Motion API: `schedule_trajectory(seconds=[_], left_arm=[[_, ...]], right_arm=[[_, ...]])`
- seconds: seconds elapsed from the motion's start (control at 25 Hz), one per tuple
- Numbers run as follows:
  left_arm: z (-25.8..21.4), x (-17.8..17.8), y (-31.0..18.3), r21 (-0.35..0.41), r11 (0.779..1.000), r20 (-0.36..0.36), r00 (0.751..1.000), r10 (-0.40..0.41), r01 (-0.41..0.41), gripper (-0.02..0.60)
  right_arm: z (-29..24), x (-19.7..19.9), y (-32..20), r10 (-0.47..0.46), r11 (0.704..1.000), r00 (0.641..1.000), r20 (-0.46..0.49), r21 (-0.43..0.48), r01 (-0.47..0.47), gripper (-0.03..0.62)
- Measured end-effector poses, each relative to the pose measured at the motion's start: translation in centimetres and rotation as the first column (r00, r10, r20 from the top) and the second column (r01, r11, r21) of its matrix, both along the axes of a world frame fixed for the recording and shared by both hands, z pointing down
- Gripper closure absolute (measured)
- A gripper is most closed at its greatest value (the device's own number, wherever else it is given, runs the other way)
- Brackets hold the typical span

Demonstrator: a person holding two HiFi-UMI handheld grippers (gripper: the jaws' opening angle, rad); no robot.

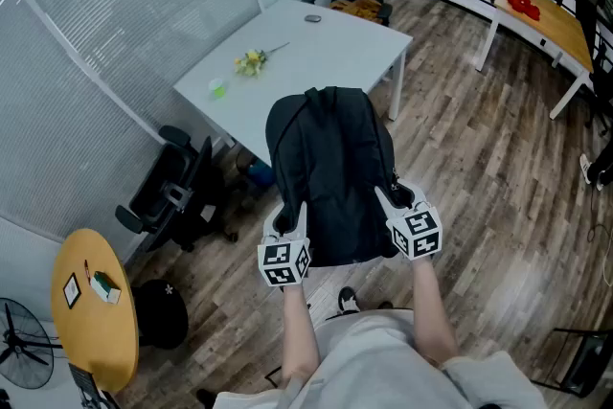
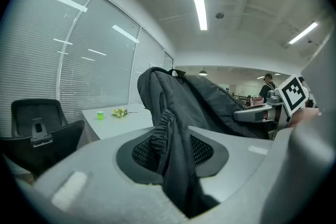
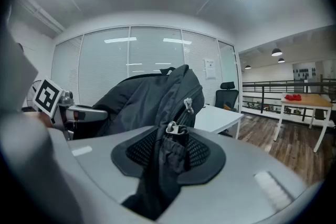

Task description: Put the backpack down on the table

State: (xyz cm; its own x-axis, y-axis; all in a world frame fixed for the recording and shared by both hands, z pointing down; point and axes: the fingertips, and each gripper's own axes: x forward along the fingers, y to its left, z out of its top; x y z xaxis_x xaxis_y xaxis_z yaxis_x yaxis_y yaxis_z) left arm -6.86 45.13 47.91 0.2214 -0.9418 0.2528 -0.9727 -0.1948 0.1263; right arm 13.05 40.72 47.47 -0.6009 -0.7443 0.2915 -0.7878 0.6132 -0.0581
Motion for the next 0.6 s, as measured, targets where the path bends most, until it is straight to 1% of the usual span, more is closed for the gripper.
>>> schedule_trajectory(seconds=[0.2, 0.44, 0.6], left_arm=[[-0.3, -0.6, -0.1, 0.014, 1.000, 0.001, 1.000, 0.013, -0.013, 0.471], [-0.1, -0.8, -0.3, 0.011, 1.000, 0.005, 1.000, 0.017, -0.017, 0.471], [0.1, -1.6, -0.4, 0.015, 1.000, 0.003, 1.000, 0.020, -0.020, 0.472]], right_arm=[[0.2, -0.5, -0.1, 0.011, 1.000, 1.000, -0.001, -0.002, -0.011, 0.477], [0.5, -0.7, -0.3, 0.013, 1.000, 1.000, 0.006, -0.027, -0.013, 0.476], [0.9, -1.4, -0.4, 0.017, 0.999, 1.000, 0.016, -0.035, -0.016, 0.474]])
